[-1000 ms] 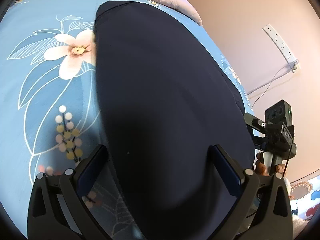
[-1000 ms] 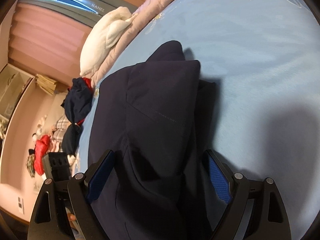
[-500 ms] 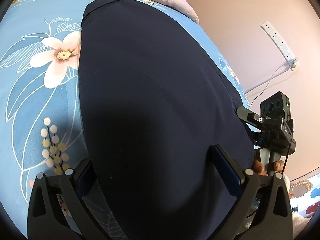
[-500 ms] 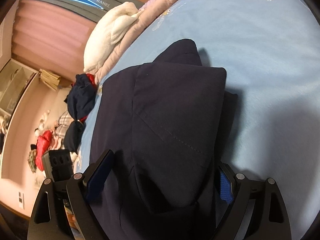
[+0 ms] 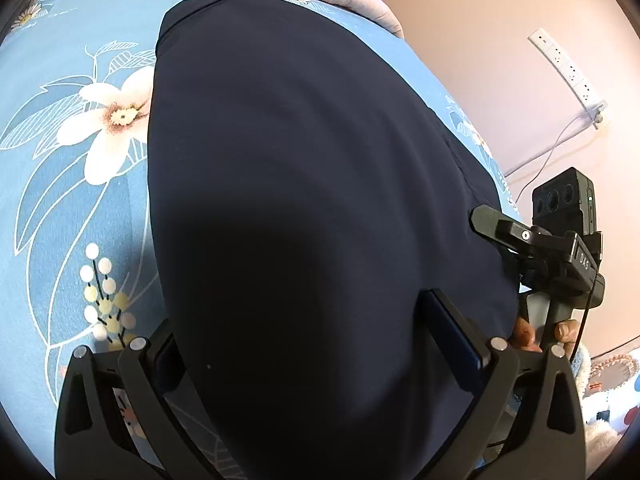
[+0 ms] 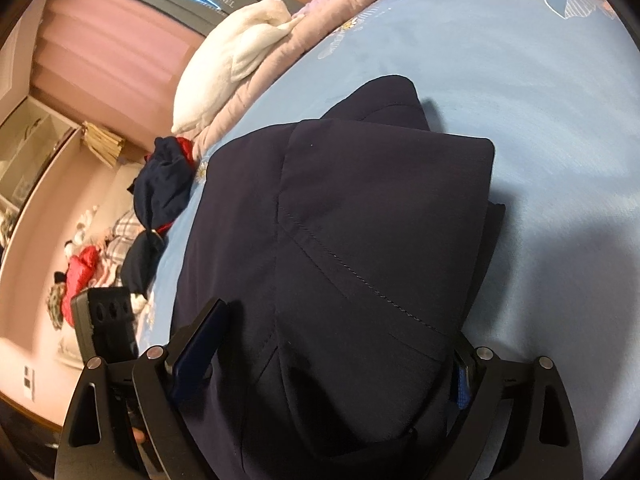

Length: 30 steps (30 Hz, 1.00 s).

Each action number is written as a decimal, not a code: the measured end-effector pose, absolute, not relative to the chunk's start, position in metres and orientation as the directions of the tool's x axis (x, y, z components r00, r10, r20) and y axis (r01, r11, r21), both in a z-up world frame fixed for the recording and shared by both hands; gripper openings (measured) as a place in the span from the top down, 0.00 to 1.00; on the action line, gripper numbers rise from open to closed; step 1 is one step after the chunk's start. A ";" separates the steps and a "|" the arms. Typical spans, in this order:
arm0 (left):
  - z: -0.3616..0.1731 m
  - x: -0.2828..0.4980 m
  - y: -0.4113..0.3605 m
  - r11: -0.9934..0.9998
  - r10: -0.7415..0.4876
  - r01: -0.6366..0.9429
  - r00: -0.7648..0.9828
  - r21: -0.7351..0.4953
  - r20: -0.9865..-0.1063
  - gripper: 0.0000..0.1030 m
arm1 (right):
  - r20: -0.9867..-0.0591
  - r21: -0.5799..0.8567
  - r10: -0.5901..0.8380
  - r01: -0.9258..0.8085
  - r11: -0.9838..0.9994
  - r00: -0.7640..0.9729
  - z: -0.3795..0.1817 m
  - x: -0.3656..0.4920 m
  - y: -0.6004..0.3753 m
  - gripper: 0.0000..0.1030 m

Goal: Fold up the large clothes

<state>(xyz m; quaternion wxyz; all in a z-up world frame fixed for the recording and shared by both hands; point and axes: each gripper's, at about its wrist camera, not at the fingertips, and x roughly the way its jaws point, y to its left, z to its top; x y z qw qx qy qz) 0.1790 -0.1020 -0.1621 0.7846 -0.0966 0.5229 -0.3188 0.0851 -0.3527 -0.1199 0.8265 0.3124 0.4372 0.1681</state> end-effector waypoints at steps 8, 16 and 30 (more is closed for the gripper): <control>-0.163 0.176 -0.108 0.788 -0.583 0.409 0.258 -0.460 -0.770 0.00 | -0.624 0.646 0.542 -0.018 0.763 0.563 -0.120 0.087 -0.351 0.09; -0.165 0.181 -0.110 0.792 -0.576 0.415 0.265 -0.448 -0.773 0.00 | -0.623 0.634 0.531 -0.028 0.773 0.575 -0.120 0.086 -0.348 0.10; -0.168 0.184 -0.128 0.807 -0.548 0.432 0.289 -0.403 -0.785 0.00 | -0.627 0.561 0.481 -0.072 0.824 0.613 -0.110 0.081 -0.336 0.35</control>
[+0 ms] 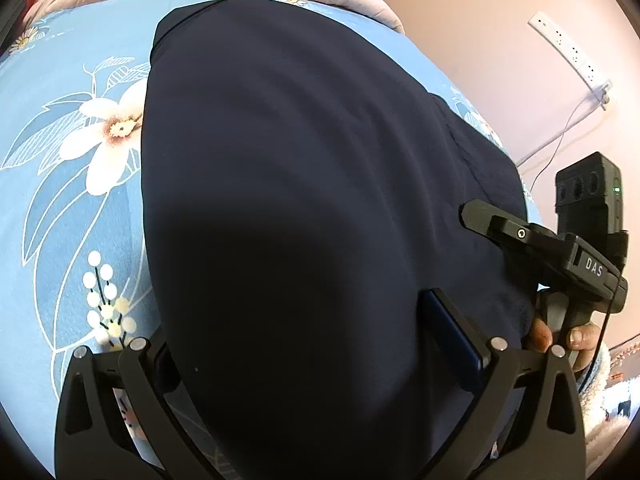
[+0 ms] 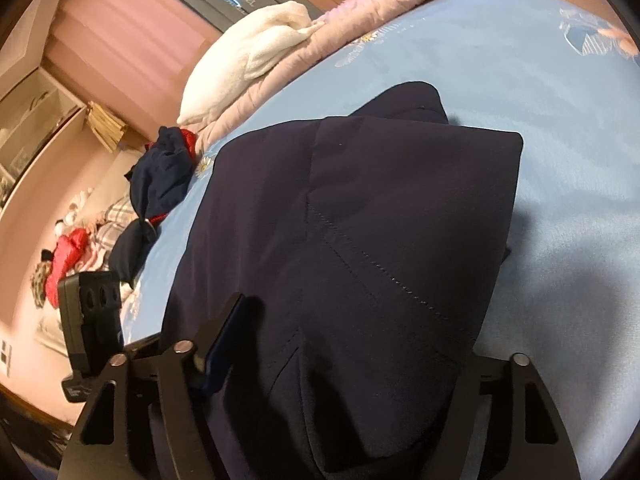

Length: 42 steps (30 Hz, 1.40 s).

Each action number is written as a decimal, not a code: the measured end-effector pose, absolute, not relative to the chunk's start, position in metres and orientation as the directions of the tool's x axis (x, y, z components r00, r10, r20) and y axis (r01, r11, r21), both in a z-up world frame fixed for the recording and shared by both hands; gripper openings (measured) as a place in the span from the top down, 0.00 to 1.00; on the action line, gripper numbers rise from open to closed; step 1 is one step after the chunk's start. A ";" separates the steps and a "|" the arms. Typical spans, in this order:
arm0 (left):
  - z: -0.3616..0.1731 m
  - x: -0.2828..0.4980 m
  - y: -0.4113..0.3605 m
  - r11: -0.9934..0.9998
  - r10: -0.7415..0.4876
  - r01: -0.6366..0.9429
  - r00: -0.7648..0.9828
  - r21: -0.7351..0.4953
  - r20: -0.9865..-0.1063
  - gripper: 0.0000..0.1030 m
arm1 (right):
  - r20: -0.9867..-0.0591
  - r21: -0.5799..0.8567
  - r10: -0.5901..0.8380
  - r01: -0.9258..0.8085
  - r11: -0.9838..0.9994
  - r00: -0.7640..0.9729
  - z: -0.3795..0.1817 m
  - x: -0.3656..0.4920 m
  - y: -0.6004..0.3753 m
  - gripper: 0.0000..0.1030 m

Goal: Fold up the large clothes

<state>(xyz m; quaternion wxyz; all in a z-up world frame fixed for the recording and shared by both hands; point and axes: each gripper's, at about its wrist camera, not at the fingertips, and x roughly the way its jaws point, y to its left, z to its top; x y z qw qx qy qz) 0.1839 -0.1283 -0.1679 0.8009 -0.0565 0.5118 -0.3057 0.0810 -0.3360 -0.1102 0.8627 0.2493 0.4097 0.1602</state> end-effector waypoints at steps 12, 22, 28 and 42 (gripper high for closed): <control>-0.166 0.178 -0.127 0.807 -0.554 0.433 0.316 -0.402 -0.770 0.06 | -0.646 0.364 0.331 -0.104 0.926 0.688 -0.086 0.069 -0.304 0.60; -0.152 0.167 -0.106 0.809 -0.568 0.416 0.370 -0.415 -0.735 0.34 | -0.590 0.304 0.324 -0.168 0.938 0.740 -0.061 0.062 -0.279 0.71; -0.143 0.157 -0.091 0.807 -0.579 0.413 0.404 -0.423 -0.708 0.40 | -0.552 0.275 0.345 -0.225 0.935 0.759 -0.044 0.060 -0.259 0.72; -0.119 0.152 -0.022 0.842 -0.539 0.342 0.519 -0.417 -0.664 0.40 | -0.501 0.254 0.435 -0.353 0.901 0.749 -0.032 0.077 -0.207 0.72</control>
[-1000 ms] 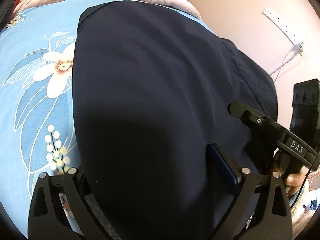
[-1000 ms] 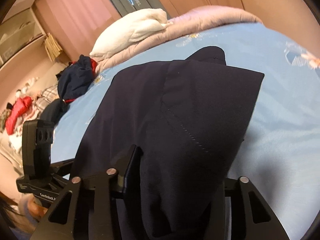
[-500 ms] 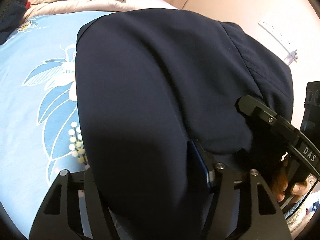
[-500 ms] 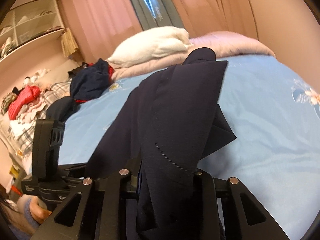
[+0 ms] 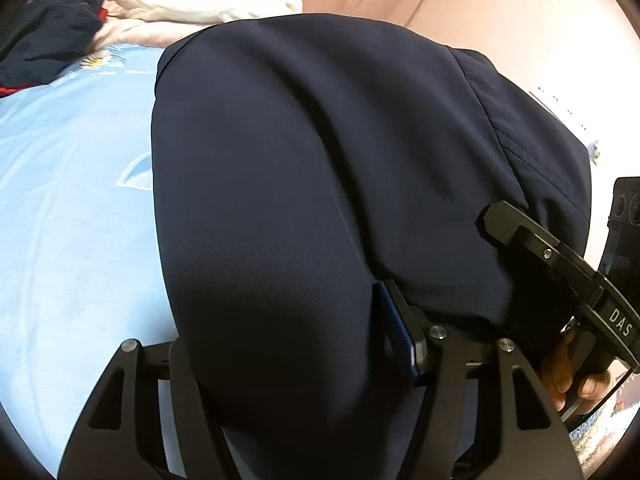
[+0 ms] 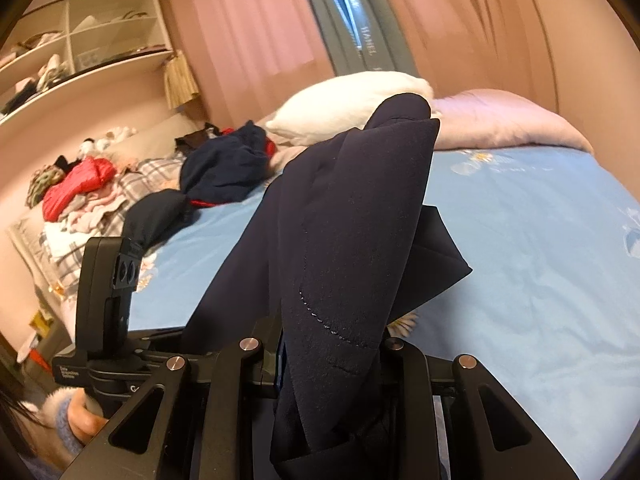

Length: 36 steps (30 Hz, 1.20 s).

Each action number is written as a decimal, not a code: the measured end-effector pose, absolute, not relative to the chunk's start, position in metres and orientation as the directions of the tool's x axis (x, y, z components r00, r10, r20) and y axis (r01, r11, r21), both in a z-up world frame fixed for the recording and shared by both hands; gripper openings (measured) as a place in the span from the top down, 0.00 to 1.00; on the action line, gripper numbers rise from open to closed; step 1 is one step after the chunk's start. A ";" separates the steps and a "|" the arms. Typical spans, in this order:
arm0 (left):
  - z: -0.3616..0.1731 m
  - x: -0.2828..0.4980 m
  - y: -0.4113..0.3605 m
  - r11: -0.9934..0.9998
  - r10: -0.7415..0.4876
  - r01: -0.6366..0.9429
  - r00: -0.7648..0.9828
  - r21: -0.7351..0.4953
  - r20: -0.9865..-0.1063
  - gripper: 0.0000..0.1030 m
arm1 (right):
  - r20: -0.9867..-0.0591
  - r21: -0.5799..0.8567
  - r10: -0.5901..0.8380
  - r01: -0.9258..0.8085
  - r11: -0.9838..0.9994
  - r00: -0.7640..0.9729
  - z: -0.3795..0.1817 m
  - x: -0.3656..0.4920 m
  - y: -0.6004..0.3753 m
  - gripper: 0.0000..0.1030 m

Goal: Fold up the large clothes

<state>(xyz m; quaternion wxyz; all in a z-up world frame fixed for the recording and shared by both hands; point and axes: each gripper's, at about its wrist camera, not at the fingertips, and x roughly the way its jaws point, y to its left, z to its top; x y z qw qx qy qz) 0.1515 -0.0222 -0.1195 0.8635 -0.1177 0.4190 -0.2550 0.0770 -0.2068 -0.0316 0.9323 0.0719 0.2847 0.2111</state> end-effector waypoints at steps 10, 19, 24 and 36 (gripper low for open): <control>-0.110 0.158 0.021 0.868 -0.494 0.286 0.585 -0.407 -0.643 0.40 | -0.480 0.238 0.489 -0.429 0.872 0.728 -0.026 0.098 -0.171 0.72; -0.093 0.161 0.026 0.886 -0.455 0.241 0.623 -0.397 -0.637 0.40 | -0.459 0.241 0.525 -0.468 0.850 0.717 -0.026 0.115 -0.151 0.72; -0.089 0.169 0.032 0.897 -0.431 0.228 0.640 -0.378 -0.636 0.40 | -0.453 0.237 0.535 -0.482 0.843 0.713 -0.025 0.126 -0.144 0.72; -0.086 0.142 0.025 0.917 -0.389 0.206 0.658 -0.343 -0.644 0.40 | -0.445 0.249 0.548 -0.490 0.836 0.708 -0.028 0.151 -0.134 0.72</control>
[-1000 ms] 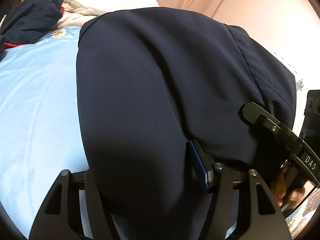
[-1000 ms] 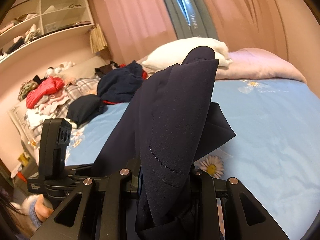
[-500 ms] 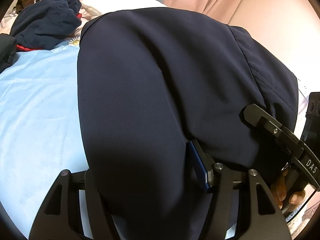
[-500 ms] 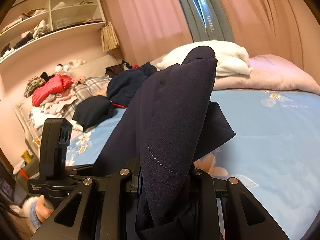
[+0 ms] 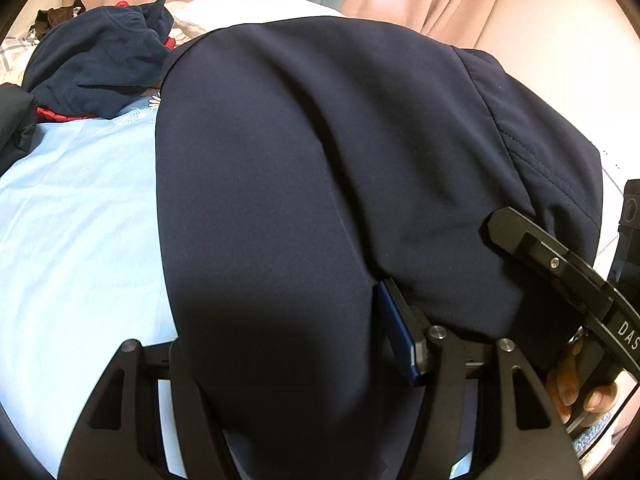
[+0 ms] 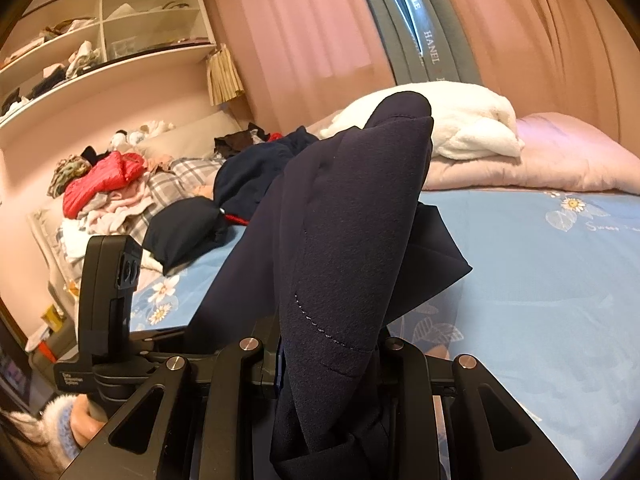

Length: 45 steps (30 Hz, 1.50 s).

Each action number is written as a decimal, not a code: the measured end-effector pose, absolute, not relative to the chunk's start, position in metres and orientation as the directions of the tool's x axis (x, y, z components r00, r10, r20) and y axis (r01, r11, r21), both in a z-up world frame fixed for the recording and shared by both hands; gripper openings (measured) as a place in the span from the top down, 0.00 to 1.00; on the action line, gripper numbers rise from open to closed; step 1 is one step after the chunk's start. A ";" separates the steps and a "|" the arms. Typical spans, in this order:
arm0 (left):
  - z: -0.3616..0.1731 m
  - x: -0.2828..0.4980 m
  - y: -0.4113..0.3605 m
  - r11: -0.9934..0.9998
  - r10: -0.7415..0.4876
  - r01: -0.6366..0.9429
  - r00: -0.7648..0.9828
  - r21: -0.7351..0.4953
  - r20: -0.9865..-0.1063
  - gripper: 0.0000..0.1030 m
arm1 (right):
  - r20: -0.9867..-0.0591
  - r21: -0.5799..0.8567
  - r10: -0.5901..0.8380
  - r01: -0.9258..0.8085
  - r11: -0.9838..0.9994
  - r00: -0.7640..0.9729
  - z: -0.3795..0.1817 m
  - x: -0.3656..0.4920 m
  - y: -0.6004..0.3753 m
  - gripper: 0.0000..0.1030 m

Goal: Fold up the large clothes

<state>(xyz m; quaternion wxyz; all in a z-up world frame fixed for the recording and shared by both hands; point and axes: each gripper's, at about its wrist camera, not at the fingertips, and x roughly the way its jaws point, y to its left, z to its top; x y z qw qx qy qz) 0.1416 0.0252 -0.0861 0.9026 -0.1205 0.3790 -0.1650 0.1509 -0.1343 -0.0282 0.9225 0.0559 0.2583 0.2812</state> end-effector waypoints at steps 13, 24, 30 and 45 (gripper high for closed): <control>-0.111 0.148 0.008 0.934 -0.349 0.177 0.624 -0.309 -0.699 0.41 | -0.505 0.313 0.534 -0.433 0.845 0.678 -0.051 0.189 -0.139 0.72; -0.129 0.141 -0.002 0.942 -0.329 0.144 0.576 -0.303 -0.748 0.38 | -0.582 0.418 0.526 -0.326 0.848 0.620 -0.079 0.216 -0.154 0.69; -0.127 0.135 -0.008 0.943 -0.327 0.141 0.565 -0.302 -0.758 0.32 | -0.607 0.526 0.529 -0.199 0.827 0.593 -0.105 0.229 -0.184 0.57; -0.098 0.061 -0.017 0.983 -0.183 0.126 0.630 -0.133 -0.755 0.22 | -0.606 0.383 0.363 -0.140 0.913 0.708 -0.056 0.169 -0.207 0.49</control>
